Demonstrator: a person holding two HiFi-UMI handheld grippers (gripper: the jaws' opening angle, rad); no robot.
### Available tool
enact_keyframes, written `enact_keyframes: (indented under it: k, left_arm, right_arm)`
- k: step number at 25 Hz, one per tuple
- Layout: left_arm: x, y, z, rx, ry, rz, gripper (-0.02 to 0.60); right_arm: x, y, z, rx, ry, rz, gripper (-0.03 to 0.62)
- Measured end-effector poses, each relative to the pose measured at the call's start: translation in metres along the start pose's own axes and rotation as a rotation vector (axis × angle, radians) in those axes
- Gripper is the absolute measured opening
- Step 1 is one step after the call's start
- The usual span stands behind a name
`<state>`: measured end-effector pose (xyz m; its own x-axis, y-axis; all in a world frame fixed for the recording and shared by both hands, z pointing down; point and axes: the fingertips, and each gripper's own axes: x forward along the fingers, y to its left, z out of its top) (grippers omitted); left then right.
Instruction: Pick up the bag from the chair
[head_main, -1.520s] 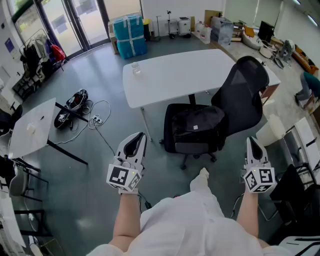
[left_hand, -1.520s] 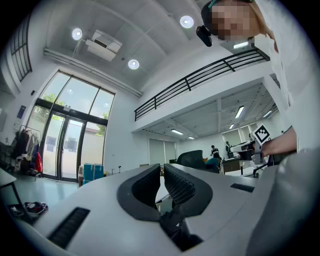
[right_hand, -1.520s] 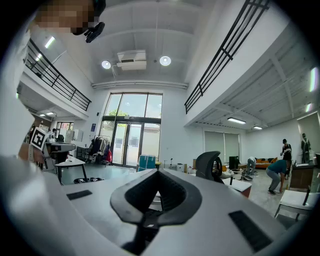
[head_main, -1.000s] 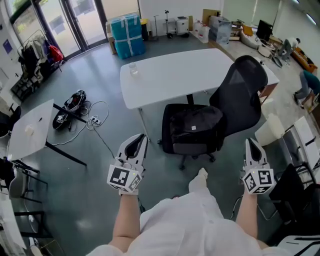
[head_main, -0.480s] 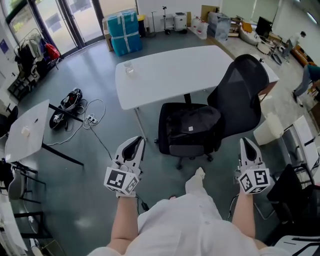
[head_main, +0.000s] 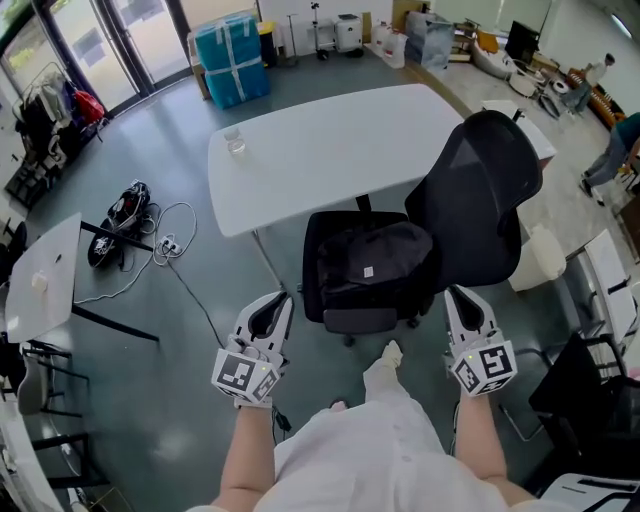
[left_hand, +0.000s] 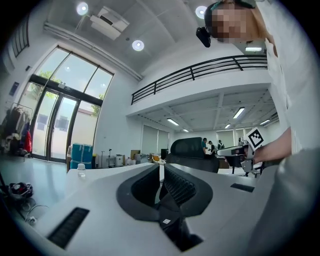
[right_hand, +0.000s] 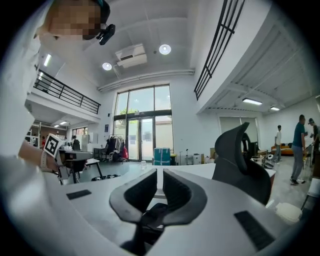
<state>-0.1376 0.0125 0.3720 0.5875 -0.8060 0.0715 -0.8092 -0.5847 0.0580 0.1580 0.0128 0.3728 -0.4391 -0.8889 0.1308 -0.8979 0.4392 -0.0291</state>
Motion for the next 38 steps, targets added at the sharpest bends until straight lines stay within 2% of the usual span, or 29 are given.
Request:
enact_keyframes:
  k: [4,6,10,15,18,22,25,30,33,38]
  left_arm:
    - [0.036,-0.003,-0.027,-0.044,0.052,-0.042,0.044]
    - [0.054,-0.006,-0.045,-0.07,0.08,-0.073,0.046]
    - [0.088,-0.014,-0.083,-0.125,0.133,-0.133,0.046]
    - [0.123,-0.025,-0.125,-0.169,0.209,-0.186,0.084]
    - [0.141,-0.033,-0.153,-0.172,0.274,-0.237,0.116]
    - [0.159,-0.039,-0.19,-0.213,0.353,-0.306,0.165]
    - [0.168,-0.041,-0.221,-0.195,0.443,-0.351,0.213]
    - [0.18,-0.042,-0.272,-0.114,0.598,-0.415,0.245]
    - [0.187,-0.037,-0.302,-0.114,0.661,-0.41,0.267]
    - [0.196,-0.033,-0.349,-0.106,0.731,-0.374,0.293]
  right_arm:
    - [0.033,0.0,-0.021,0.009,0.043,0.071,0.028]
    - [0.051,0.0,-0.036,0.008,0.078,0.104,0.109]
    - [0.081,-0.003,-0.067,0.022,0.132,0.152,0.115]
    - [0.111,-0.005,-0.103,0.016,0.216,0.206,0.124]
    - [0.129,-0.002,-0.128,-0.032,0.284,0.251,0.138]
    - [0.15,0.0,-0.16,-0.085,0.36,0.318,0.161]
    - [0.161,0.002,-0.184,-0.117,0.423,0.361,0.172]
    - [0.172,0.011,-0.234,-0.197,0.55,0.469,0.198]
    - [0.178,0.016,-0.268,-0.267,0.63,0.528,0.244]
    - [0.186,0.022,-0.318,-0.389,0.708,0.604,0.262]
